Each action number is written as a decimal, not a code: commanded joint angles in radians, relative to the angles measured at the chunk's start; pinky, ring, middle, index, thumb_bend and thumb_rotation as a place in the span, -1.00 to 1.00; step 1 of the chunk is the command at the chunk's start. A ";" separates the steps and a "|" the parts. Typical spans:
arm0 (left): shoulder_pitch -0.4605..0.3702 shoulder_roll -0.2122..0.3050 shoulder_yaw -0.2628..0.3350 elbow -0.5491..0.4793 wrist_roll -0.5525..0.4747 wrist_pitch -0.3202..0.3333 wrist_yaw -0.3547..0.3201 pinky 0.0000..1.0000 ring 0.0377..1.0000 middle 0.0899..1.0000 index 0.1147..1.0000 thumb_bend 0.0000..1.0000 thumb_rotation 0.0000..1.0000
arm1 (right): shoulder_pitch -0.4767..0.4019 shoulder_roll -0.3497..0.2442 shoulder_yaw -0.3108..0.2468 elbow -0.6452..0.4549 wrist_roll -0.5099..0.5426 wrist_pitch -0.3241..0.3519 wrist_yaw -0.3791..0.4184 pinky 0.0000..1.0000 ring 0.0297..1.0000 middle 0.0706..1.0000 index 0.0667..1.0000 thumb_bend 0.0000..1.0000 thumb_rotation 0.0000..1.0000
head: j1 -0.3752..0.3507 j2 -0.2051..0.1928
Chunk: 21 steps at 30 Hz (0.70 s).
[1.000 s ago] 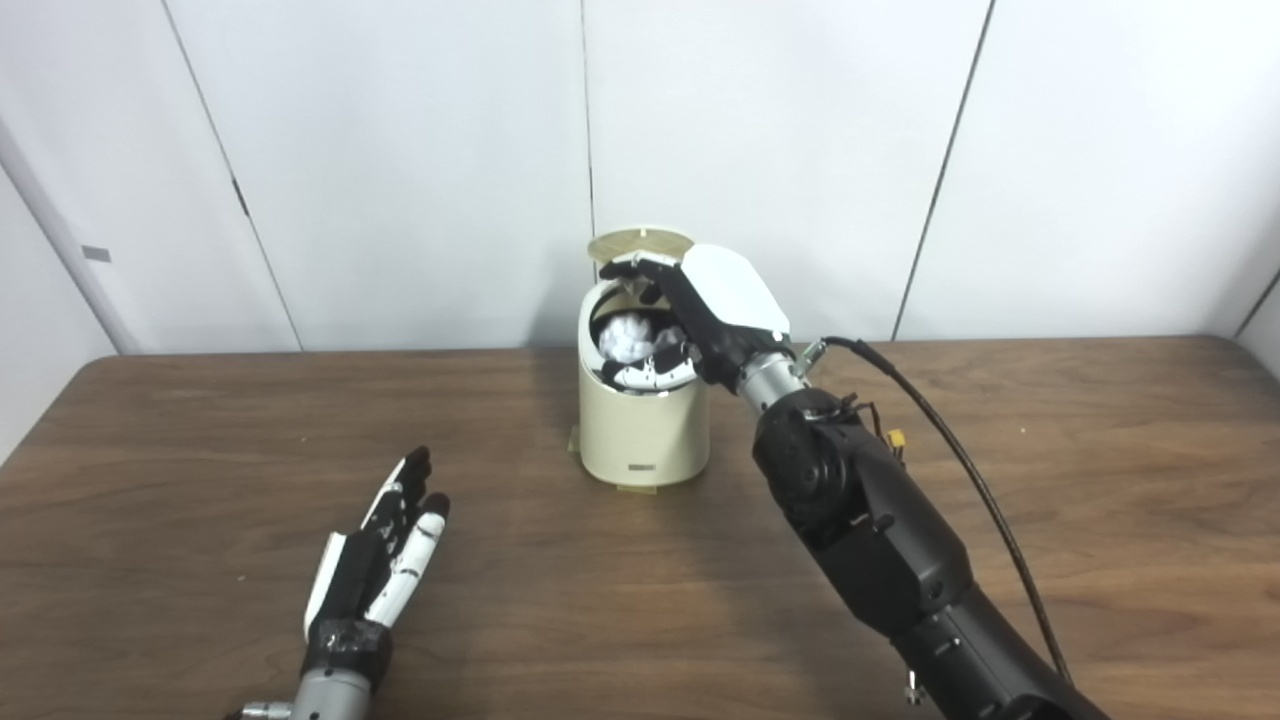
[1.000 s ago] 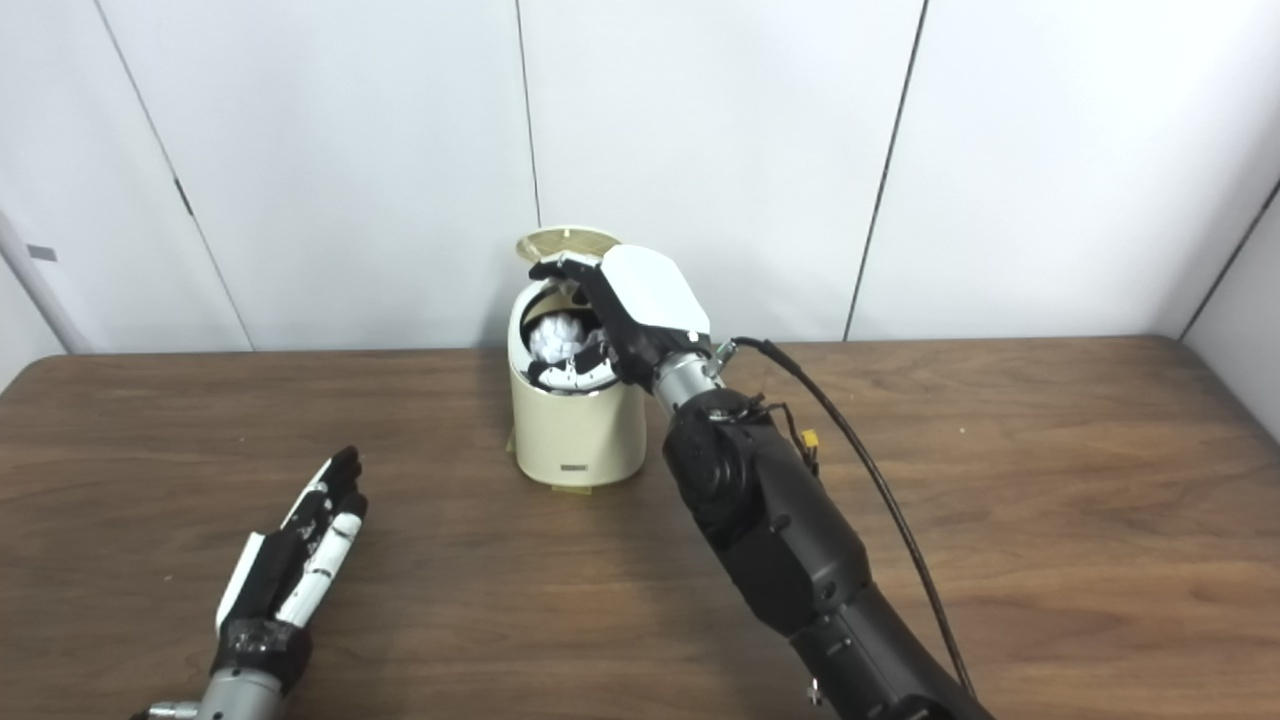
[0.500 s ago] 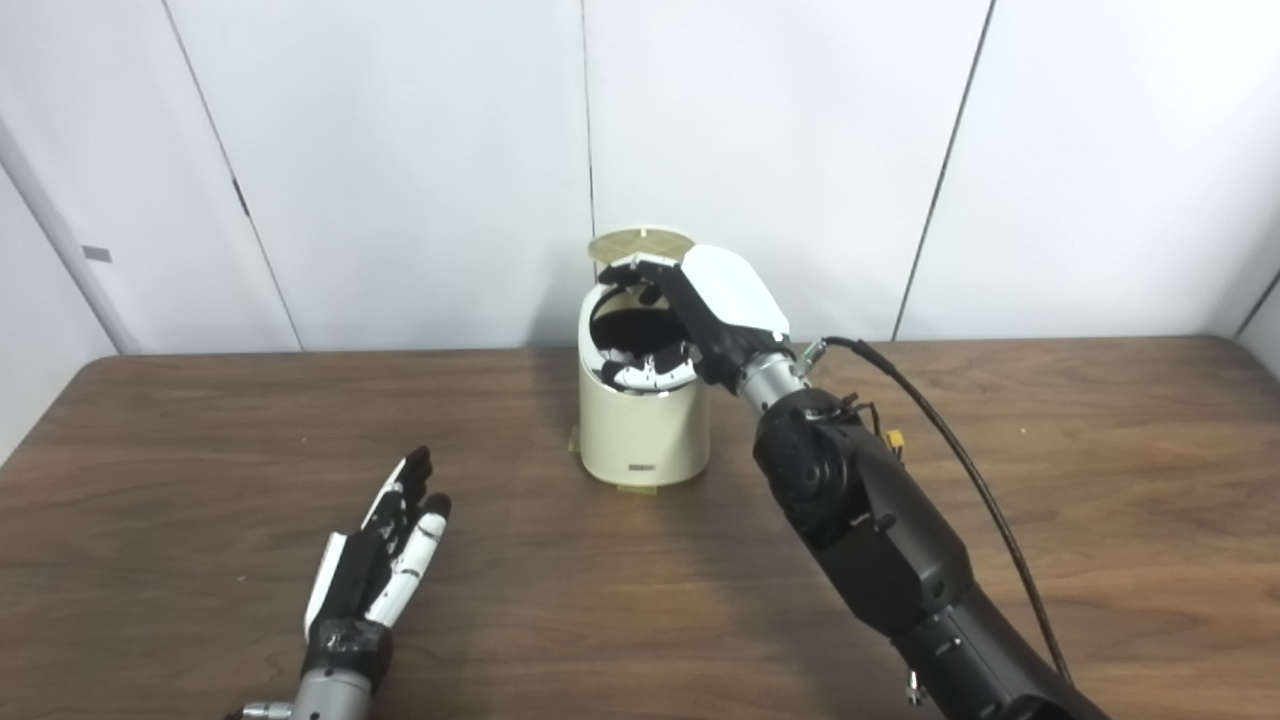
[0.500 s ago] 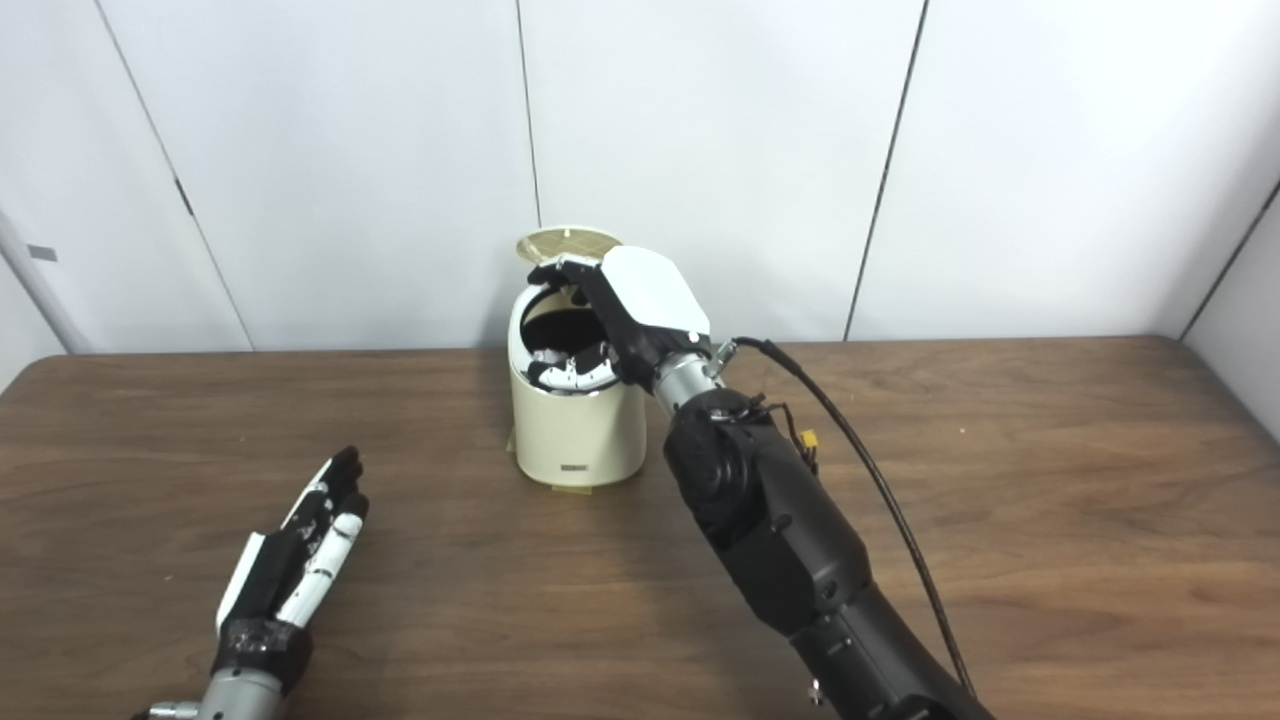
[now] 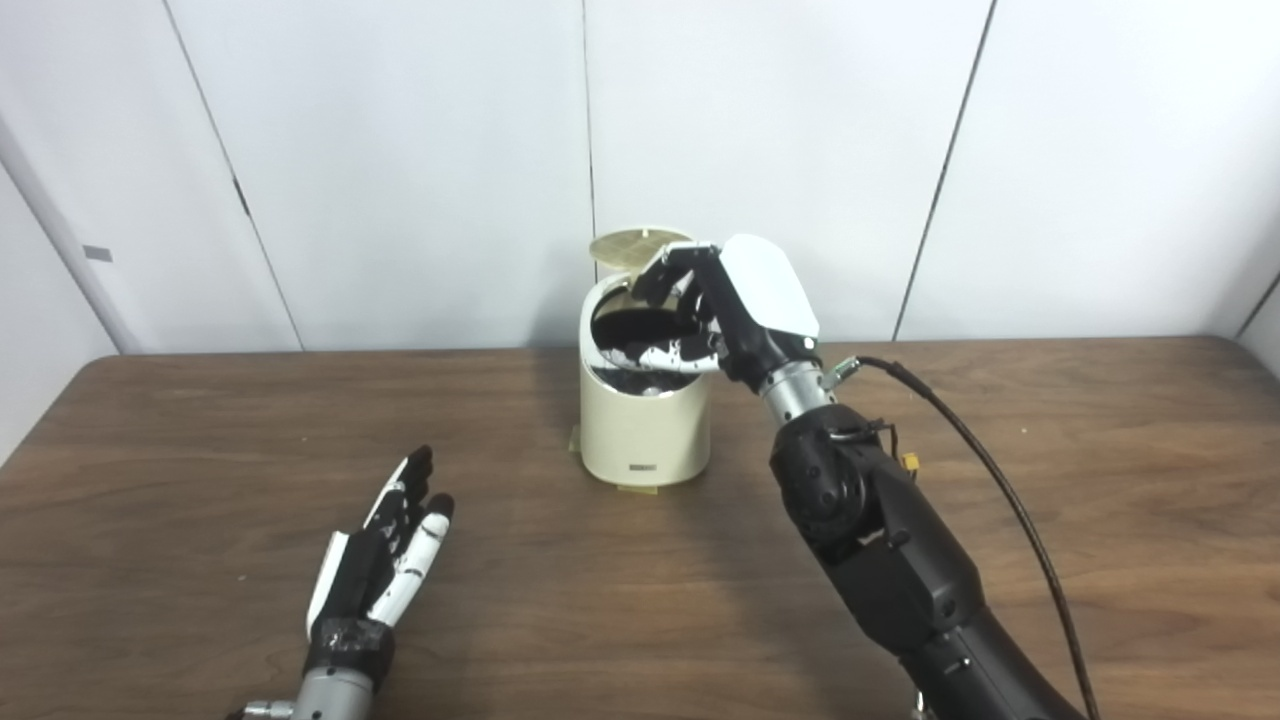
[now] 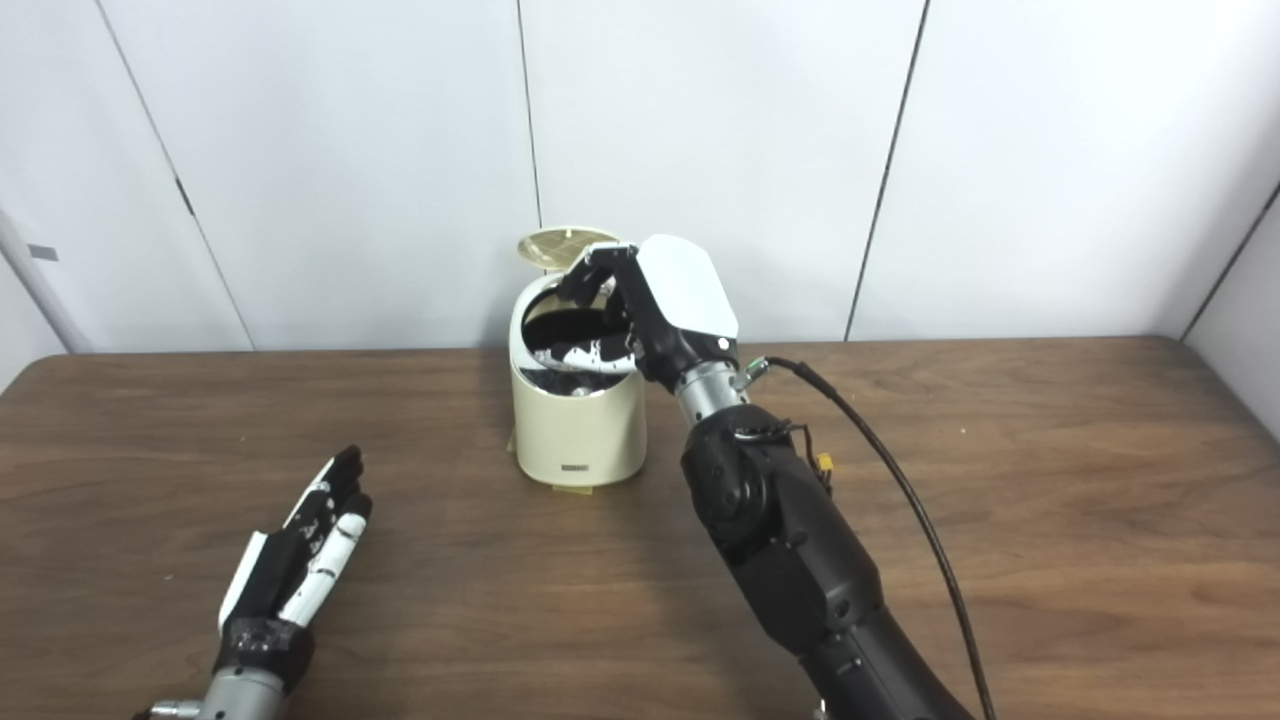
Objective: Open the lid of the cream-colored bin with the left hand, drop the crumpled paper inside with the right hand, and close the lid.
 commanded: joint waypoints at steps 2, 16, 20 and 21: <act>-0.026 -0.002 -0.010 0.006 0.010 -0.014 -0.001 1.00 1.00 0.95 1.00 -0.02 0.28 | -0.041 -0.006 -0.030 -0.056 0.011 -0.048 -0.042 -0.37 -0.25 -0.03 -0.09 -0.01 -1.00 | -0.001 0.000; -0.034 0.001 -0.010 0.029 -0.002 -0.027 -0.006 1.00 1.00 0.95 1.00 0.00 0.27 | 0.054 -0.075 -0.100 -0.296 0.023 -0.032 0.018 -0.36 -0.24 -0.05 -0.09 0.00 -1.00 | -0.030 -0.021; -0.040 0.005 -0.004 0.040 -0.006 -0.036 -0.005 1.00 1.00 0.96 1.00 -0.03 0.27 | 0.121 -0.096 -0.138 -0.336 0.022 -0.008 0.035 -0.15 -0.25 -0.04 -0.08 0.00 -1.00 | -0.044 -0.025; -0.041 0.006 -0.002 0.041 -0.007 -0.037 -0.005 1.00 1.00 0.97 1.00 -0.04 0.27 | 0.133 -0.098 -0.145 -0.339 0.022 -0.005 0.039 -0.16 -0.24 -0.04 -0.08 0.00 -1.00 | -0.044 -0.024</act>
